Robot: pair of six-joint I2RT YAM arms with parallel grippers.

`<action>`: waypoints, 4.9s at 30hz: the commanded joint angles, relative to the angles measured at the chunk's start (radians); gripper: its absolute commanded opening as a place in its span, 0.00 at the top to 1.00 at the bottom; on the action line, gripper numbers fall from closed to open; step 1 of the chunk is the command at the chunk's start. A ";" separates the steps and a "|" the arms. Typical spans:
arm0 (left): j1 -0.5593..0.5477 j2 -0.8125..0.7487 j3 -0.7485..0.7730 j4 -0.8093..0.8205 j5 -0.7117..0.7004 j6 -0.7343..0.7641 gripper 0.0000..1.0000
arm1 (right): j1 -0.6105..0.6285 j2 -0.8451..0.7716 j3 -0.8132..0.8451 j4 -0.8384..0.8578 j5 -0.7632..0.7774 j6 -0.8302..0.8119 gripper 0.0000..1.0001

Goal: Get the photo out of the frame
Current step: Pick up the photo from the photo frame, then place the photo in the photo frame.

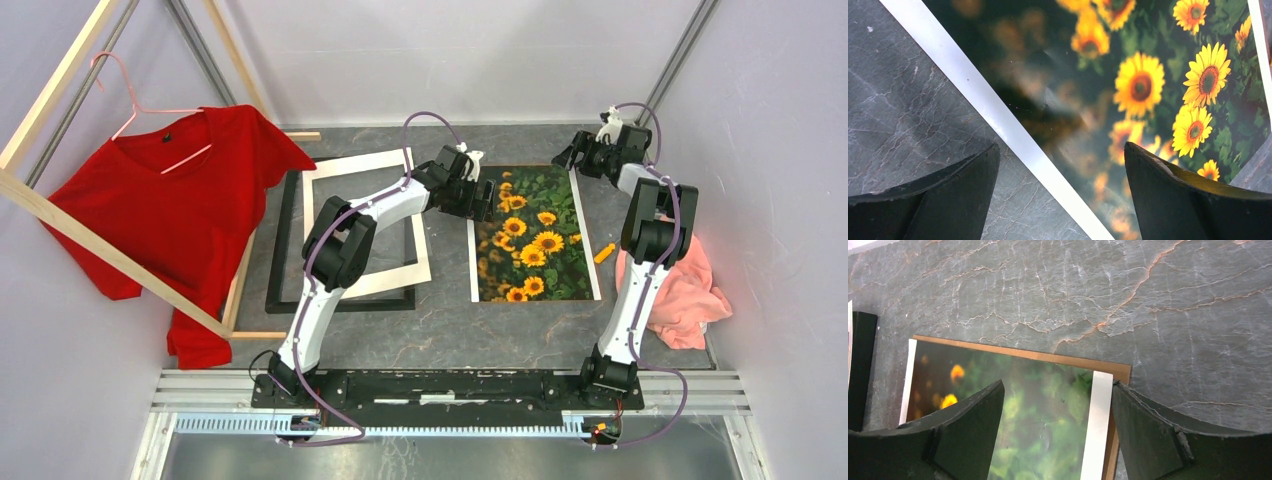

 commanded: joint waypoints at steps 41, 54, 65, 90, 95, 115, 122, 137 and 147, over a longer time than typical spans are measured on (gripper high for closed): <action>-0.007 0.055 -0.007 -0.029 0.001 -0.050 0.00 | -0.079 -0.084 -0.082 -0.221 -0.350 -0.211 0.36; -0.007 0.047 -0.010 -0.028 -0.002 -0.060 0.00 | -0.094 -0.089 -0.077 -0.609 -0.422 -0.466 0.40; -0.007 0.059 -0.013 -0.025 0.009 -0.080 0.00 | -0.103 -0.138 -0.179 -0.818 -0.475 -0.603 0.47; 0.174 -0.133 -0.066 0.172 0.356 0.020 0.00 | -0.102 -0.374 -0.051 -0.902 -0.672 -0.524 0.98; 0.220 -0.132 -0.063 0.256 0.570 0.051 0.00 | -0.100 -0.427 -0.026 -0.953 -0.722 -0.536 1.00; 0.359 -0.321 -0.030 0.224 0.877 0.058 0.00 | -0.008 -0.798 -0.118 -0.628 -0.880 -0.139 1.00; 0.613 -0.557 -0.119 0.013 0.845 0.217 0.00 | 0.141 -0.968 -0.274 -0.261 -0.852 0.177 1.00; 1.056 -0.924 -0.585 0.124 0.837 0.182 0.00 | 0.386 -1.064 -0.588 0.257 -0.585 0.466 1.00; 1.058 -0.959 -0.656 0.187 0.867 0.158 0.00 | 0.409 -0.692 -0.571 0.402 -0.452 0.432 1.00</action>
